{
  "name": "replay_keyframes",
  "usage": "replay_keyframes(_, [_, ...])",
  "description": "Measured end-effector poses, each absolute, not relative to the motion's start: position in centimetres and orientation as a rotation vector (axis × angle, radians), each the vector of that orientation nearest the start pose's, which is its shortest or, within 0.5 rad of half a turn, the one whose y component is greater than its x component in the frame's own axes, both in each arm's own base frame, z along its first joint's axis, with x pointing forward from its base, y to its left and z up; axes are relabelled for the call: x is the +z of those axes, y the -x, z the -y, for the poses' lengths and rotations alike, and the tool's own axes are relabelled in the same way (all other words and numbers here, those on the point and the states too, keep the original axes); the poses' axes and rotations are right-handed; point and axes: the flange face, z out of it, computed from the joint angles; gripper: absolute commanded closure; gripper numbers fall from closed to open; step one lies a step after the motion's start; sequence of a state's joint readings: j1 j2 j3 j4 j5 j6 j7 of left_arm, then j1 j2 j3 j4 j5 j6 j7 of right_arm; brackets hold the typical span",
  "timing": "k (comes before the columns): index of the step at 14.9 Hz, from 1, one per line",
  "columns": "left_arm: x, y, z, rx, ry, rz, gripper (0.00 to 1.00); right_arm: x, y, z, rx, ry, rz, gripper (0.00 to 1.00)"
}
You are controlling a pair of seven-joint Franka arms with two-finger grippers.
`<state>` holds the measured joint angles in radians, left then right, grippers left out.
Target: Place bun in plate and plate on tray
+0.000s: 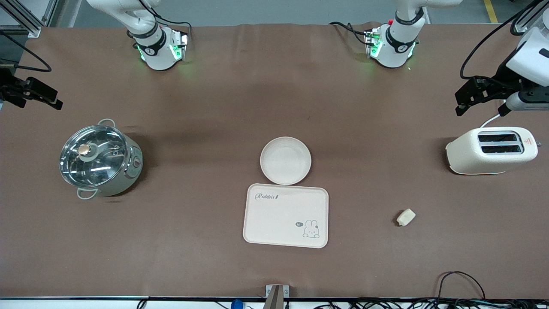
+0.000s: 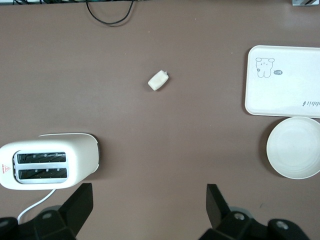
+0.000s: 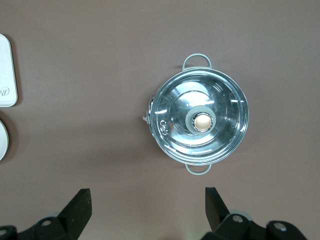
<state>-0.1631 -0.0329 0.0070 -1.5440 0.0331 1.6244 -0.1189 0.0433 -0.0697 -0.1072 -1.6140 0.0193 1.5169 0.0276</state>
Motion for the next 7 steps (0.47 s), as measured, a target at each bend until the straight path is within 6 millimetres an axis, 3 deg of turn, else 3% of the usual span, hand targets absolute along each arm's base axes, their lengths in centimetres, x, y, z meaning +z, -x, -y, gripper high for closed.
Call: replay_keyframes(7, [65.33, -54.41, 7.63, -0.127, 3.115, -0.044, 0.0, 63.59, -52.89, 2.49, 0.03, 3.109, -0.116, 0.0])
